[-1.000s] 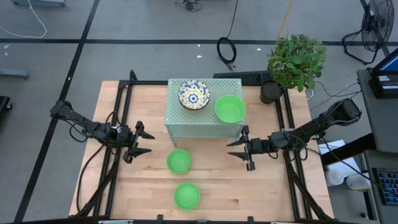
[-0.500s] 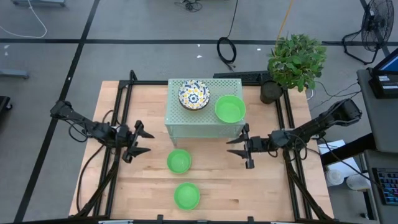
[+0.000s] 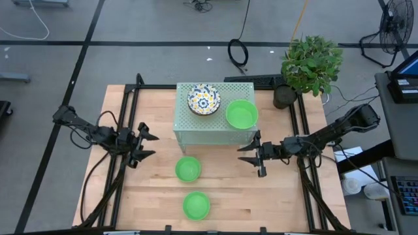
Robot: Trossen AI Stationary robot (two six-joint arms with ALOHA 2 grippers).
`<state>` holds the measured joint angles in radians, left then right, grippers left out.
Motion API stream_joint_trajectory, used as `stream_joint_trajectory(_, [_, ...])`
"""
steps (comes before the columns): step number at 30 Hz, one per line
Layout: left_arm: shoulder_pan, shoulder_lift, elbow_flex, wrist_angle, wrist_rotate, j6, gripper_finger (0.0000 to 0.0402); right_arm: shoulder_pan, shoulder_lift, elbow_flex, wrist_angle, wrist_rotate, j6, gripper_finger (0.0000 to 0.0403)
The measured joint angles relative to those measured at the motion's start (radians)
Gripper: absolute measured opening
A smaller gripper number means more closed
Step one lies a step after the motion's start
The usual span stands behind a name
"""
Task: Pick & Place Mini bowls
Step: Stack the top green bowl on the green bowl on the shelf
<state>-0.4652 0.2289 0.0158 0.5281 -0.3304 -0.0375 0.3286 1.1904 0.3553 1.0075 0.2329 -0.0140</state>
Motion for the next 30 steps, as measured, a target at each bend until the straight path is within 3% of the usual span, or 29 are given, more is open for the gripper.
stream_joint_trajectory(7, [-0.001, 0.094, 0.0, -0.062, 0.067, -0.158, 0.0273, 0.0, 0.0, 0.0, -0.023, 0.0, 0.003, 0.0128])
stream_joint_trajectory(13, [-0.003, 0.361, 0.005, 0.144, 0.063, -0.169, 0.0273, 0.0, 0.0, 0.0, -0.019, 0.0, 0.003, 0.0128])
stream_joint_trajectory(16, [-0.003, 0.514, 0.048, 0.171, 0.037, -0.214, 0.0273, 0.0, 0.0, 0.0, -0.017, 0.001, 0.003, 0.0128])
stream_joint_trajectory(19, [-0.003, 0.658, 0.12, 0.055, -0.011, -0.313, 0.0273, 0.0, 0.0, 0.0, -0.018, 0.0, 0.003, 0.0128])
stream_joint_trajectory(24, [-0.002, 0.821, 0.305, -0.283, -0.021, -0.549, 0.0273, 0.0, 0.0, 0.0, -0.019, 0.0, 0.012, 0.0128])
stream_joint_trajectory(30, [-0.002, 0.979, 0.47, -0.491, -0.028, -0.604, 0.0273, 0.0, 0.0, 0.0, -0.025, 0.0, 0.029, 0.0128])
